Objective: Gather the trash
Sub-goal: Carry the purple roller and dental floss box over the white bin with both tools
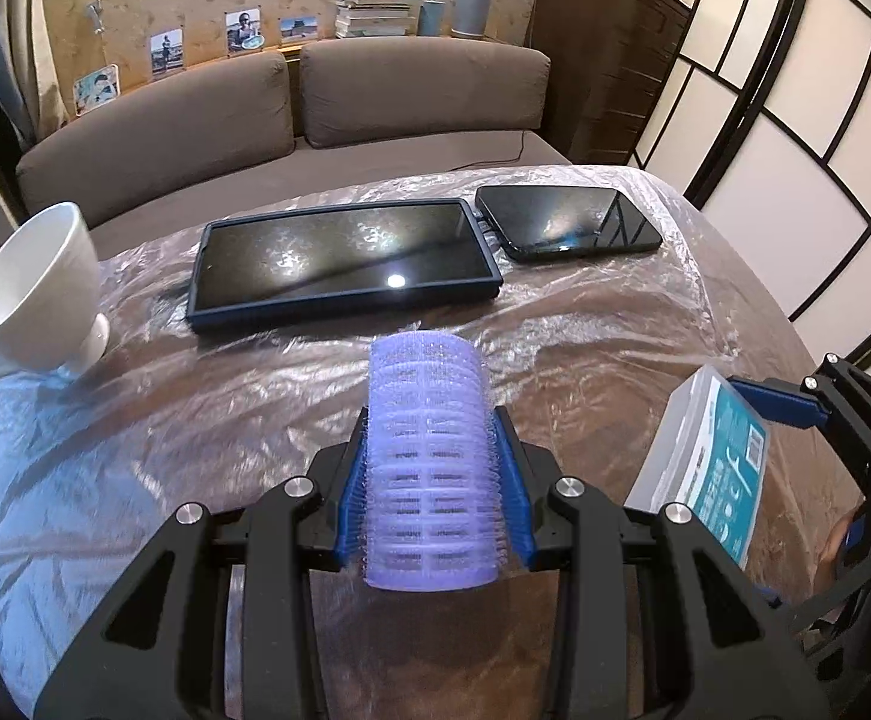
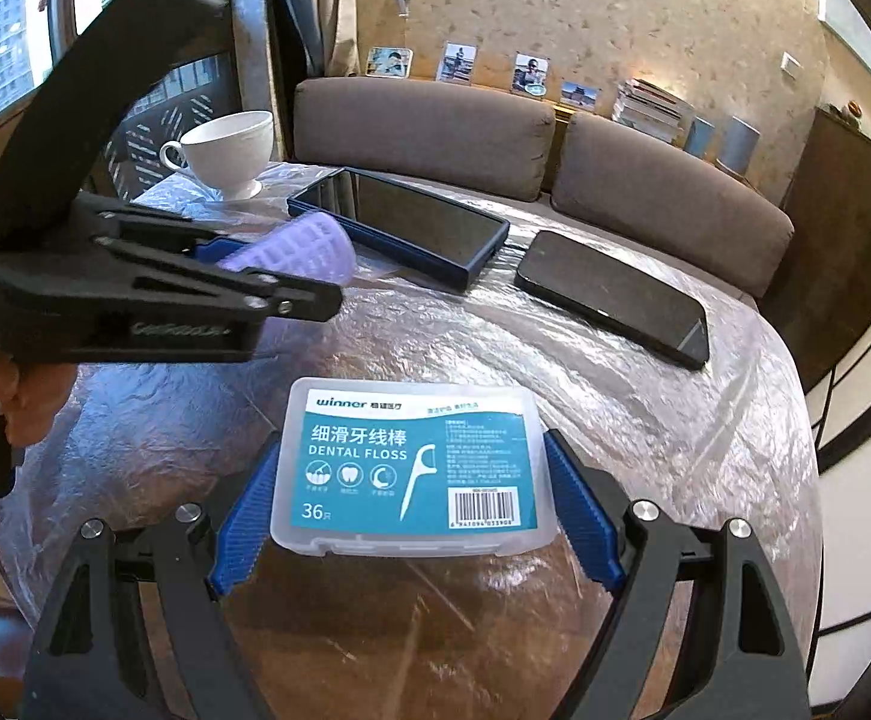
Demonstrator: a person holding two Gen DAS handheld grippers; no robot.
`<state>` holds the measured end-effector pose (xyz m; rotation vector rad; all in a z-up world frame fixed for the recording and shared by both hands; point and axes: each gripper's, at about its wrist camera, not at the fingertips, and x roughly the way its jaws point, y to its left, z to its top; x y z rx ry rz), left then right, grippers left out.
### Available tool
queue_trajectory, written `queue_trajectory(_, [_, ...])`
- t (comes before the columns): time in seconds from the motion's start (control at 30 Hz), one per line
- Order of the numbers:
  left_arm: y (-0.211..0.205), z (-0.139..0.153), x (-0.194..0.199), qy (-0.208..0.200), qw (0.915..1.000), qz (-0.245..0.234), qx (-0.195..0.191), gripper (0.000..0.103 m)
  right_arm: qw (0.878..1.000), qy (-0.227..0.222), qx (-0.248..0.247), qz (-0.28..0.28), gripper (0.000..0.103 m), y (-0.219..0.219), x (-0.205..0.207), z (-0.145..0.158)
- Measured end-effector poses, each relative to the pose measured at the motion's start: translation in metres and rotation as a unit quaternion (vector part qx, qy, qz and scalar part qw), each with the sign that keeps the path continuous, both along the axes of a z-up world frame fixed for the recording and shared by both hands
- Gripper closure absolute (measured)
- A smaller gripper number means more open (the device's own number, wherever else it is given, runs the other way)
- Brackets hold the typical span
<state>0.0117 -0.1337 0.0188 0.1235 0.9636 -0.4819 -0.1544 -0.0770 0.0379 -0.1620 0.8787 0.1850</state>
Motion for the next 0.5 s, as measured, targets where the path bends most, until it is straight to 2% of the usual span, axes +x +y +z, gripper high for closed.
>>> queue_trajectory(0.5, [0.019,0.008,-0.049,-0.003,0.9994,0.036,-0.005,0.064,0.999,0.009,0.021,-0.026,0.022,-0.006,-0.034,0.007])
